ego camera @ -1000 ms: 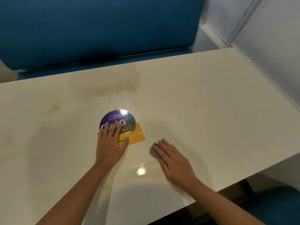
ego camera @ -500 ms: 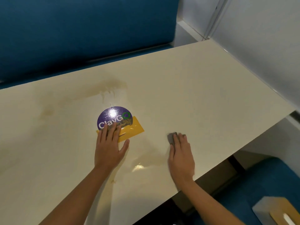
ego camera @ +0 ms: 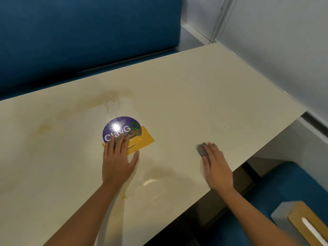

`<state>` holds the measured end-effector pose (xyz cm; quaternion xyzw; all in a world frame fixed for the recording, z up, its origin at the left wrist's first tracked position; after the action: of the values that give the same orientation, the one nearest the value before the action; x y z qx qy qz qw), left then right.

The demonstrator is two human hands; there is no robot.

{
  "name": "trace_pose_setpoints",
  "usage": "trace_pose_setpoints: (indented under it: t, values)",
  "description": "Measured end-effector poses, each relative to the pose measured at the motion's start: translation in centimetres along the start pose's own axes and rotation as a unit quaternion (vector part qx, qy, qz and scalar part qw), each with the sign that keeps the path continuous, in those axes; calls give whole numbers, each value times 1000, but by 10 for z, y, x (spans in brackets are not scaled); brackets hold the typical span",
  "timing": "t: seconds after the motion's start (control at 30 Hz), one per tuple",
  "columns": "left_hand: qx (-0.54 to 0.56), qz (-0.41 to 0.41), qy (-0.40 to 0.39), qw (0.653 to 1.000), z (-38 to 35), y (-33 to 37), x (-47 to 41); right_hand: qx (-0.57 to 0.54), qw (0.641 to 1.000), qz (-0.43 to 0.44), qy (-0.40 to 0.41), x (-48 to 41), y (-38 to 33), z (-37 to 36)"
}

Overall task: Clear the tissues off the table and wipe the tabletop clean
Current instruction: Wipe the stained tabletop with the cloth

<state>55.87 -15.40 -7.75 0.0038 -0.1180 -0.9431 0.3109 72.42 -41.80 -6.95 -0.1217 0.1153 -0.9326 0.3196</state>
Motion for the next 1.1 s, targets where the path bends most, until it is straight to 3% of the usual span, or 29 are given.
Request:
trace_pose_setpoints:
  t: [0.1, 0.17, 0.37, 0.5, 0.6, 0.7, 0.83, 0.93, 1.1]
  values:
    - [5, -2, 7, 1000, 1, 0, 0, -51, 995, -85, 20, 1, -14, -9]
    - [10, -4, 12, 1000, 1, 0, 0, -81, 992, -95, 28, 5, -30, -16]
    - [13, -10, 10, 1000, 1, 0, 0, -110, 994, 25, -5, 23, -76, -32]
    - [15, -6, 5, 1000, 1, 1, 0, -220, 975, 30, 8, 24, -47, -7]
    - [13, -4, 0, 1000, 0, 1, 0, -264, 961, -45, 75, 17, 5, 21]
    - [6, -5, 5, 1000, 0, 0, 0, -240, 960, -90, 110, 3, 50, 49]
    - [8, -8, 17, 1000, 2, 1, 0, -205, 972, -96, 54, -17, 74, 50]
    - [6, -9, 23, 1000, 2, 1, -1, -110, 992, -64, 23, -25, 56, 33]
    - [14, -2, 19, 1000, 3, 1, -1, -72, 997, -24, 13, -20, -4, 9]
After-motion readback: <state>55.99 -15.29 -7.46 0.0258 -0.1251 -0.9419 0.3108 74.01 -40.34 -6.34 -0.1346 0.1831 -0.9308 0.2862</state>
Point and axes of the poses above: each hand's wrist, its own x-axis away from the middle knuckle, its own z-axis out of the back of the hand, y = z × x, the point moved 7 cm from there along -x, towards the middle knuckle, and after that the axes turned 12 degrees about -y, right-handed, at the moved point
